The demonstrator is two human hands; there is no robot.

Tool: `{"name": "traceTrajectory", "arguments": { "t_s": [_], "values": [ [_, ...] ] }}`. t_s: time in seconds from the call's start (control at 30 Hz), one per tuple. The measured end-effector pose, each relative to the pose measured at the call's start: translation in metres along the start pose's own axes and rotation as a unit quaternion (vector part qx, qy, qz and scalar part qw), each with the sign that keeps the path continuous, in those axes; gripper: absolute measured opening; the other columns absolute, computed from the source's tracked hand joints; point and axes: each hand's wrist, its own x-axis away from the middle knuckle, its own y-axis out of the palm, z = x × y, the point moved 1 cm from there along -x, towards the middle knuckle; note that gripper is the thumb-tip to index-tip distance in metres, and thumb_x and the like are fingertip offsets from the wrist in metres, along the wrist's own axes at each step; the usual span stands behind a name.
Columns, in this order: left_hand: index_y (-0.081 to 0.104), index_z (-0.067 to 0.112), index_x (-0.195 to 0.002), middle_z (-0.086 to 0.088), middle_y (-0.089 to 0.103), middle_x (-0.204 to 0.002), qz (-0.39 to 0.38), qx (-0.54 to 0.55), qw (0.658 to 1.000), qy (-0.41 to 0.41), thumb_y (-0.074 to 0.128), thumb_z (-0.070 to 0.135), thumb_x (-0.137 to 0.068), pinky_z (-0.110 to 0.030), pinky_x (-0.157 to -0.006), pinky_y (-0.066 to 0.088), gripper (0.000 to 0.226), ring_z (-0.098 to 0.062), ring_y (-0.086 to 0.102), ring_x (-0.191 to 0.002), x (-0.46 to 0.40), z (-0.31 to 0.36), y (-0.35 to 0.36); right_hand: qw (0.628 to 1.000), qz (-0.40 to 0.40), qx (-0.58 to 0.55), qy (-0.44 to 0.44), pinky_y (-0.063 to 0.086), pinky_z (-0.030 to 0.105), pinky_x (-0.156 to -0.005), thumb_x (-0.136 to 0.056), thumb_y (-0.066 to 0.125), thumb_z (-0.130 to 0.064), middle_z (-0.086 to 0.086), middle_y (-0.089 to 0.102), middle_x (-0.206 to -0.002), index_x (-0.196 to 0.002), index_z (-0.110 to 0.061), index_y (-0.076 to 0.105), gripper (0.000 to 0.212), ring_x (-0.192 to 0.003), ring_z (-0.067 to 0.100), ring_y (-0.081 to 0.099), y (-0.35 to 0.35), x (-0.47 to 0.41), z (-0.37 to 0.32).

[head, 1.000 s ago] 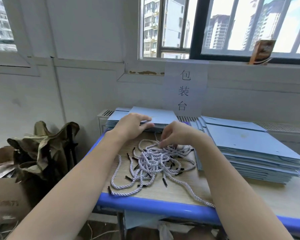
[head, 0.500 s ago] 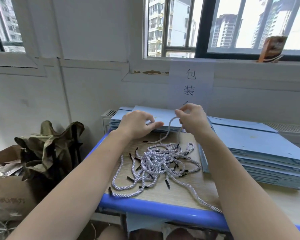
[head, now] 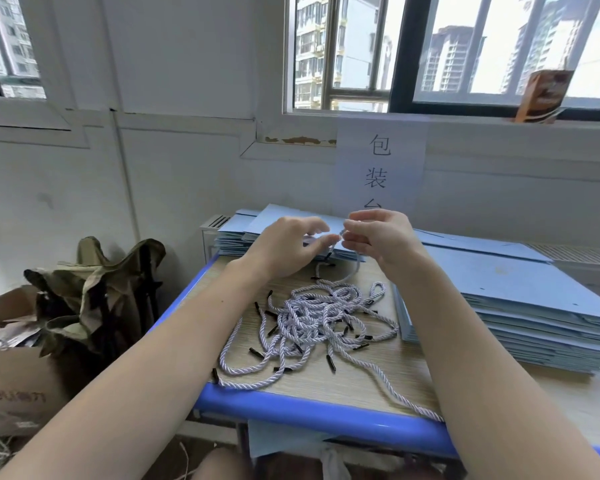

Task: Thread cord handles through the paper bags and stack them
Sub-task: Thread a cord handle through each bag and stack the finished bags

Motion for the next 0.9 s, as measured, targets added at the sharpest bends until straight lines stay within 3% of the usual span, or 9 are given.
{"name": "traceTrajectory", "arguments": {
  "t_s": [0.1,0.2,0.3,0.43,0.5,0.63,0.8,0.9],
  "values": [
    [0.072,0.022,-0.109,0.004,0.074,-0.108,-0.002,-0.013,1.000,0.014,0.056,0.062,-0.089,-0.033,-0.085,0.052,0.047,-0.013,0.067,-0.099,0.000,0.005,0.001,0.999,-0.002,-0.042,-0.021,0.063,0.031,-0.068,-0.085,0.071,0.009,0.021,0.065,-0.083,-0.098,0.004,0.063,0.016,-0.066,0.026,0.071,0.000,0.004,-0.002],
    [0.073,0.023,-0.101,0.003,0.075,-0.100,0.008,-0.024,0.999,0.025,0.062,0.045,-0.094,-0.036,-0.084,0.054,0.026,-0.016,0.068,-0.093,-0.001,0.003,0.004,0.996,0.013,-0.076,-0.035,0.063,0.034,-0.073,-0.083,0.072,0.011,0.020,0.064,-0.085,-0.101,0.003,0.060,0.023,-0.067,0.028,0.072,0.001,0.004,-0.004],
    [0.074,0.017,-0.095,0.001,0.075,-0.090,0.032,0.001,0.999,0.021,0.062,0.034,-0.097,-0.039,-0.079,0.055,0.021,-0.018,0.067,-0.082,-0.002,0.002,0.005,0.995,0.035,-0.089,-0.033,0.063,0.036,-0.073,-0.083,0.072,0.011,0.023,0.065,-0.088,-0.105,-0.002,0.050,0.034,-0.068,0.030,0.073,0.000,0.004,-0.003],
    [0.074,0.012,-0.088,-0.001,0.073,-0.077,0.062,0.029,0.998,-0.006,0.065,0.038,-0.094,-0.036,-0.072,0.055,0.028,-0.016,0.067,-0.071,-0.002,0.000,0.003,0.994,0.072,0.061,-0.046,0.058,0.033,-0.054,-0.088,0.076,-0.010,0.023,0.069,-0.090,-0.088,-0.012,0.044,0.032,-0.058,0.026,0.072,-0.001,0.002,0.001],
    [0.072,0.011,-0.083,0.001,0.070,-0.071,0.071,0.039,0.997,-0.012,0.068,0.038,-0.092,-0.033,-0.071,0.053,0.029,-0.017,0.066,-0.069,-0.002,-0.001,0.003,0.991,0.066,0.110,-0.040,0.055,0.028,-0.049,-0.093,0.072,-0.022,0.019,0.072,-0.084,-0.083,-0.008,0.054,0.025,-0.057,0.022,0.072,0.001,0.002,0.001],
    [0.075,0.012,-0.080,0.001,0.067,-0.066,0.087,0.070,0.993,-0.024,0.075,0.032,-0.087,-0.030,-0.067,0.048,0.021,-0.016,0.063,-0.064,-0.001,-0.002,0.000,0.989,0.013,0.146,-0.012,0.053,0.025,-0.047,-0.099,0.062,-0.034,0.012,0.076,-0.080,-0.080,-0.002,0.072,0.039,-0.058,0.022,0.072,0.009,0.009,-0.001],
    [0.079,0.021,-0.086,0.003,0.076,-0.077,0.066,0.085,0.994,-0.019,0.073,0.041,-0.082,-0.040,-0.073,0.055,0.021,-0.015,0.070,-0.072,0.000,0.002,0.003,0.983,-0.011,0.175,-0.051,0.046,0.027,-0.047,-0.090,0.072,-0.024,0.008,0.076,-0.087,-0.092,-0.006,0.076,0.018,-0.053,0.015,0.061,0.011,0.009,-0.001],
    [0.078,0.021,-0.087,0.003,0.076,-0.080,0.055,0.064,0.996,-0.021,0.074,0.048,-0.080,-0.038,-0.075,0.056,0.029,-0.013,0.069,-0.073,0.000,0.004,0.003,0.984,0.019,0.166,-0.064,0.042,0.027,-0.044,-0.096,0.062,-0.017,0.011,0.076,-0.083,-0.093,-0.003,0.066,0.015,-0.048,0.014,0.059,0.011,0.005,0.002]
  ]
}}
